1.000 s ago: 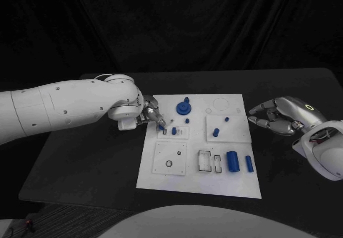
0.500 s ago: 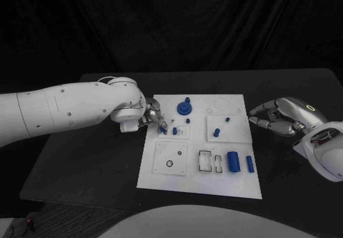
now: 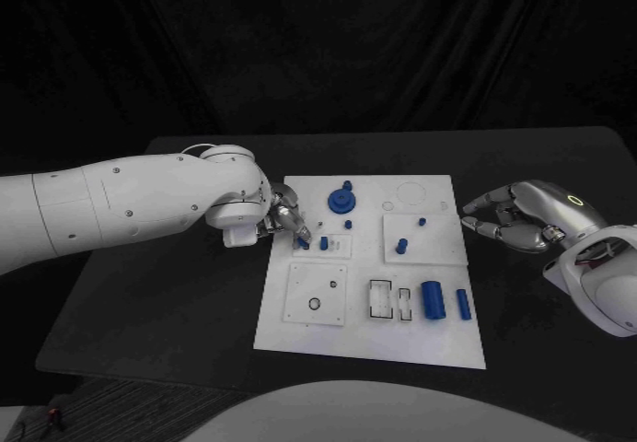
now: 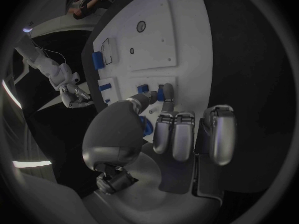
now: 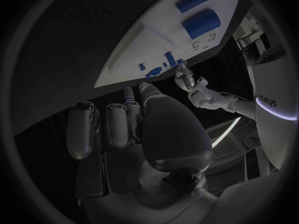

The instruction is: Assemble the parts on the task board

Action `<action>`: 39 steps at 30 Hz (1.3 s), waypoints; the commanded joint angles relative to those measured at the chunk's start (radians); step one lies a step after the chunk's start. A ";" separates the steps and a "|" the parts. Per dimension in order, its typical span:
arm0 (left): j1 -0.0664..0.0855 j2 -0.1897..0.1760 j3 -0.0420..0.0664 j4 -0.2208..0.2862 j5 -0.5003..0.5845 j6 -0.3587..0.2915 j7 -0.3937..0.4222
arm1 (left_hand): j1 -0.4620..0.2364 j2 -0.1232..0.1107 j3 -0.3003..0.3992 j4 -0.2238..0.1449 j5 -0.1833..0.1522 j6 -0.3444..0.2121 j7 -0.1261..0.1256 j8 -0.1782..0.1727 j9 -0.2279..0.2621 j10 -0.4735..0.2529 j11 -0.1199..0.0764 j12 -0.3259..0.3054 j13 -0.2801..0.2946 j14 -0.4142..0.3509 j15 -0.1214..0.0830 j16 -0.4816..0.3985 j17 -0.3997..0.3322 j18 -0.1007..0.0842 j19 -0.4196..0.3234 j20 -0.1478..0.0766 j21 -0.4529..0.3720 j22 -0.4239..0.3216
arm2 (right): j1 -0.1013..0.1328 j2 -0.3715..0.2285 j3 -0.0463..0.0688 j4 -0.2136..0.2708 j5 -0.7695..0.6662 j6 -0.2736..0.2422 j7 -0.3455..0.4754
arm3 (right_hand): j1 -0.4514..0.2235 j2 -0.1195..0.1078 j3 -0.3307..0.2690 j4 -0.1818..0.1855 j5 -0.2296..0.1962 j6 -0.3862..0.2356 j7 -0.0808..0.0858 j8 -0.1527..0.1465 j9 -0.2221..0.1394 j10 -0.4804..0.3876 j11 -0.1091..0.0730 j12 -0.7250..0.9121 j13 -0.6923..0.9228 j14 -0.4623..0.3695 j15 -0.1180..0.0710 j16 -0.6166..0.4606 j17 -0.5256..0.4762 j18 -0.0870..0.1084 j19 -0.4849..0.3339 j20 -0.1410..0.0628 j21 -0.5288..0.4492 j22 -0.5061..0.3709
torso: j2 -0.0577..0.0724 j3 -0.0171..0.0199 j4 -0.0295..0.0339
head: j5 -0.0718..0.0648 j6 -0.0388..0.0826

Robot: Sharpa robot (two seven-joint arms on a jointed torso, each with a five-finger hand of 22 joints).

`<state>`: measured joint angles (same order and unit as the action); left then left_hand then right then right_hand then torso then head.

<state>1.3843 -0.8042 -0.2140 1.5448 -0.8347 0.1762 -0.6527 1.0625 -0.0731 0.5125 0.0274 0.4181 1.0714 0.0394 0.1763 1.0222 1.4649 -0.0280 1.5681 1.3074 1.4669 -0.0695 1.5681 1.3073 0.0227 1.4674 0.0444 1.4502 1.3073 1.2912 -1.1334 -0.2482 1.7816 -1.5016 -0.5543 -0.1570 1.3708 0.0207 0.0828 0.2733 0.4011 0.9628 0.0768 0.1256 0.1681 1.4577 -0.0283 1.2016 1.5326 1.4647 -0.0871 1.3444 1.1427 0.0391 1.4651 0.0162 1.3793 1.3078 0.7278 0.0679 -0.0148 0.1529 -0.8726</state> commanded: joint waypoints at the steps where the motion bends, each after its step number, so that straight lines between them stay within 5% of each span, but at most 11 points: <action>1: -0.006 0.002 -0.002 -0.002 -0.003 0.015 0.005 | -0.001 0.010 0.005 -0.004 -0.006 -0.007 -0.002 0.003 0.002 0.106 0.001 0.003 0.263 0.104 0.000 0.003 0.264 0.013 0.006 -0.001 -0.007 0.216 | -0.003 0.000 0.001 0.002 -0.003 0.000 -0.010 | 0.003 -0.004 0.004 0.004 -0.001 0.006 -0.003 -0.007 -0.001 0.000 -0.003 -0.004 -0.357 0.042 -0.006 0.002 -0.002 0.004 0.032 0.003 -0.002 0.206 | 0.000 -0.0003 -0.0004 | 0.000 0.000; 39: -0.011 -0.011 -0.002 0.004 -0.003 0.042 -0.011 | 0.006 0.012 0.012 -0.019 -0.010 -0.010 -0.002 0.004 0.005 0.106 0.001 0.003 0.263 0.104 0.001 0.003 0.264 0.017 -0.004 0.000 -0.020 0.211 | -0.010 -0.004 0.001 -0.001 -0.003 0.016 -0.024 | 0.010 -0.005 0.009 0.000 0.004 0.006 -0.003 -0.008 -0.002 0.000 -0.004 -0.007 -0.359 0.041 -0.007 0.001 -0.005 0.004 0.032 0.003 -0.003 0.206 | 0.000 -0.0003 -0.0002 | -0.002 0.000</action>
<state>1.3807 -0.8137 -0.2105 1.5503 -0.8340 0.1890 -0.6499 1.0682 -0.0675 0.5125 0.0274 0.4058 1.0625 0.0378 0.1798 1.0254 1.4648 -0.0280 1.5681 1.3074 1.4669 -0.0695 1.5681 1.3073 0.0221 1.4675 0.0445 1.4343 1.3073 1.2839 -1.1355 -0.2482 1.7799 -1.5015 -0.5460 -0.1623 1.3695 0.0116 0.0855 0.2760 0.4011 0.9627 0.0768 0.1219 0.1674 1.4559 -0.0266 1.1977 1.5325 1.4647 -0.0869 1.3444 1.1387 0.0391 1.4651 0.0162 1.3792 1.3074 0.7278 0.0678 -0.0151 0.1523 -0.8726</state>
